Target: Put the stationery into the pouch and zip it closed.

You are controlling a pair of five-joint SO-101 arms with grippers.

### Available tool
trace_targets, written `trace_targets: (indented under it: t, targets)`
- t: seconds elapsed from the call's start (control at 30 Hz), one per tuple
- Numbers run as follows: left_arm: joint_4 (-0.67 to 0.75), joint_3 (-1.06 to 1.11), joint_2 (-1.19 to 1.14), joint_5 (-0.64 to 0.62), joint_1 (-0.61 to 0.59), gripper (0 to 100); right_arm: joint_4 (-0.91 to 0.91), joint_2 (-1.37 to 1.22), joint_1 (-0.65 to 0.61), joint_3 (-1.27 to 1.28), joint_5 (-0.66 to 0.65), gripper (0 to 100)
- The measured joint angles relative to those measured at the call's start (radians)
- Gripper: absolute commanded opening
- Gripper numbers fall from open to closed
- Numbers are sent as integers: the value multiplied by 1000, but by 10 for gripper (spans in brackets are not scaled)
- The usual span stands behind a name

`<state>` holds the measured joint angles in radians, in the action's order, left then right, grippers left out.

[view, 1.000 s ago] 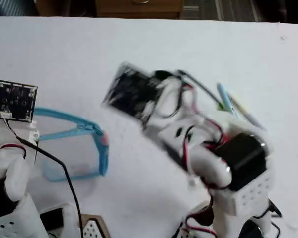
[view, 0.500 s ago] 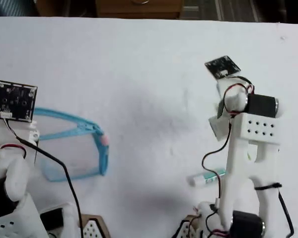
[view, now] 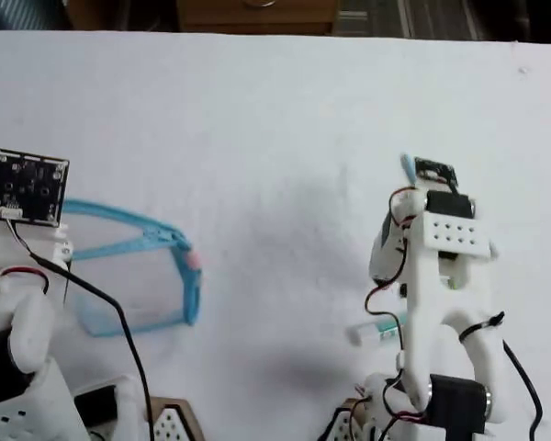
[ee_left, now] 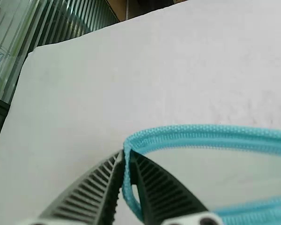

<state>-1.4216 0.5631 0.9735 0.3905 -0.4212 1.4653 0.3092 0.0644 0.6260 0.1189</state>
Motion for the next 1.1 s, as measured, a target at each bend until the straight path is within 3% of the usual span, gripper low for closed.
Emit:
trace_targets:
  t: [0.17, 0.23, 0.53, 0.87, 1.1]
  targets:
    - [0, 0, 0, 0, 0, 23, -133, 0, -3, 124, 64, 348]
    - [0, 0, 0, 0, 0, 23, -164, 0, -3, 161, 97, 406]
    - [0, 0, 0, 0, 0, 23, -373, 0, -2, 311, 183, 301]
    - [0, 0, 0, 0, 0, 23, -511, 0, 0, 387, 215, 279]
    - [0, 0, 0, 0, 0, 23, -511, 0, -11, 388, 207, 72]
